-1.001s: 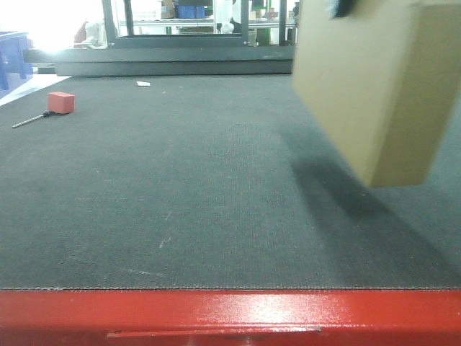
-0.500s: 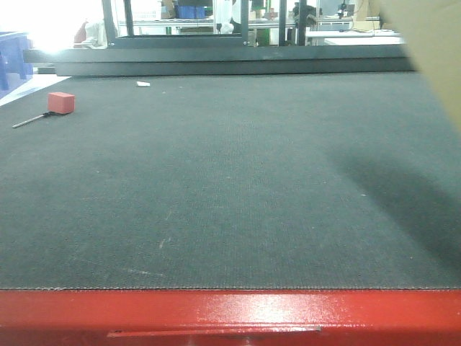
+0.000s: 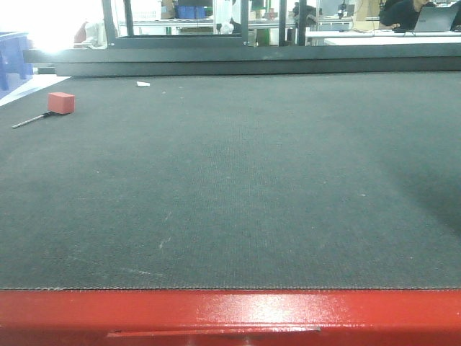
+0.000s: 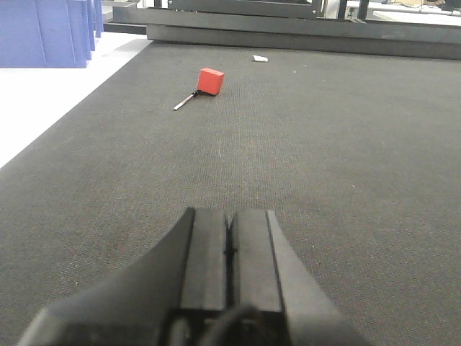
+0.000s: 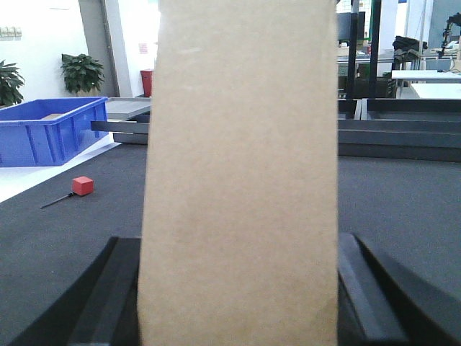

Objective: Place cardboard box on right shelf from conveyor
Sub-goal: 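Hold the box in the right gripper while turning away from the conveyor, then drive toward the steel shelf rack carrying the box in the right gripper, then approach the shelf and raise the held box above the roller track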

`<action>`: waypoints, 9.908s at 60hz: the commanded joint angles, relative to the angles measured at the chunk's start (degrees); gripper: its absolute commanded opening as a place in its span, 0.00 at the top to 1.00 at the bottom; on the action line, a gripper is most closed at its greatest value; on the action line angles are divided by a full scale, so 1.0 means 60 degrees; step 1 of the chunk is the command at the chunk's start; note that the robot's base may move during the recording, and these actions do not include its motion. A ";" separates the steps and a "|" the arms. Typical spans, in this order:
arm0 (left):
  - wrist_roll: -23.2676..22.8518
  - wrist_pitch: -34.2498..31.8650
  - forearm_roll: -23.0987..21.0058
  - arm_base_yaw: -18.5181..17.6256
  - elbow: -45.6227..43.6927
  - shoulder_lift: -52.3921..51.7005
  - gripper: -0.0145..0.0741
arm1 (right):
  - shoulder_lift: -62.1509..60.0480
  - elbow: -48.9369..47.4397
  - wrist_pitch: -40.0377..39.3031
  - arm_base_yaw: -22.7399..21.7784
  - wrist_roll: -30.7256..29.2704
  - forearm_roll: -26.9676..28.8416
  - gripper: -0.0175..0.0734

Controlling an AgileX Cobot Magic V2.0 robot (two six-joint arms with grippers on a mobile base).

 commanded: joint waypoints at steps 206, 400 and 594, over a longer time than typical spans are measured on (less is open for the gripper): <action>0.0003 -0.0822 -0.0056 0.0007 0.0080 -0.0140 0.97 | 0.0171 -0.0212 -0.0806 -0.0051 -0.0127 -0.0244 0.64; 0.0003 -0.0822 -0.0056 0.0007 0.0080 -0.0158 0.97 | 0.0176 -0.0212 -0.0799 -0.0051 -0.0127 -0.0244 0.64; 0.0003 -0.0822 -0.0056 -0.0001 0.0080 -0.0141 0.97 | 0.0176 -0.0212 -0.0805 -0.0051 -0.0127 -0.0244 0.64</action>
